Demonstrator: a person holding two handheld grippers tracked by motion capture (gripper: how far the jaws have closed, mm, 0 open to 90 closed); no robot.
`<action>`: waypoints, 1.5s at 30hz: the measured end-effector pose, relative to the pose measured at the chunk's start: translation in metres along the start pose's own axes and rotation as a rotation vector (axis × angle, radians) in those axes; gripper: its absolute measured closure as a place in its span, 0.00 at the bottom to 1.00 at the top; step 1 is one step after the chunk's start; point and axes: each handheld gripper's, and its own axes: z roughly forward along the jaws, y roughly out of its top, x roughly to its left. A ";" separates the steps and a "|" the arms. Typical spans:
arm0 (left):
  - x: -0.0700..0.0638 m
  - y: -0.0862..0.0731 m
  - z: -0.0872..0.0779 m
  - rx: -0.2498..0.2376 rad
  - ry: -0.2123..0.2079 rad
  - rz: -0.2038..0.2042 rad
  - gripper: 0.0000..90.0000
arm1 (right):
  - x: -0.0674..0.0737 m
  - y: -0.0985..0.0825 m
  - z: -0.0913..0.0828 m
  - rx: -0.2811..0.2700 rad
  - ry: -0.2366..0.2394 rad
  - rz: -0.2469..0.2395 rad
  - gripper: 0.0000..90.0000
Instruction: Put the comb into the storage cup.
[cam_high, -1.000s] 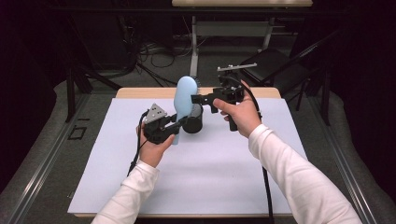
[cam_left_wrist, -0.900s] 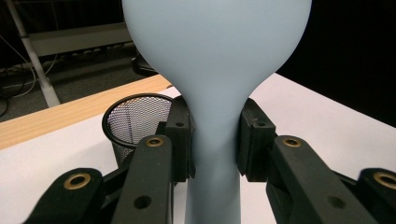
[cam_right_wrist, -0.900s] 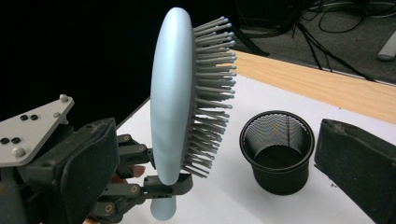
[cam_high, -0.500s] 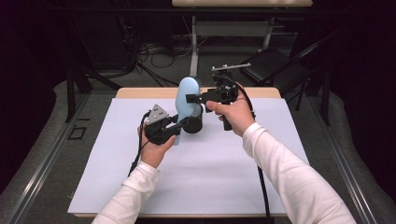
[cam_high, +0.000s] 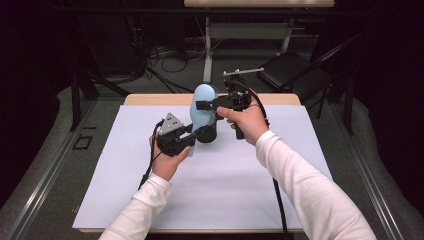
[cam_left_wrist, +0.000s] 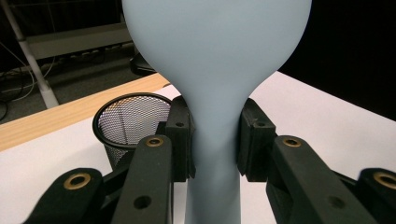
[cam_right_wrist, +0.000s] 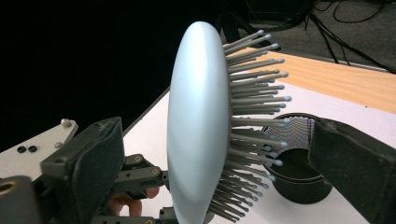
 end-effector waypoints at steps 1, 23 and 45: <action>0.000 0.000 0.000 -0.001 0.001 0.002 0.78 | 0.000 0.000 0.000 0.002 0.001 0.000 0.06; -0.005 -0.002 0.003 0.007 -0.004 0.013 0.78 | 0.000 -0.002 0.009 0.026 0.000 0.019 0.17; -0.006 -0.004 0.005 0.012 -0.008 0.014 0.78 | -0.004 -0.001 0.010 0.032 0.039 0.074 0.31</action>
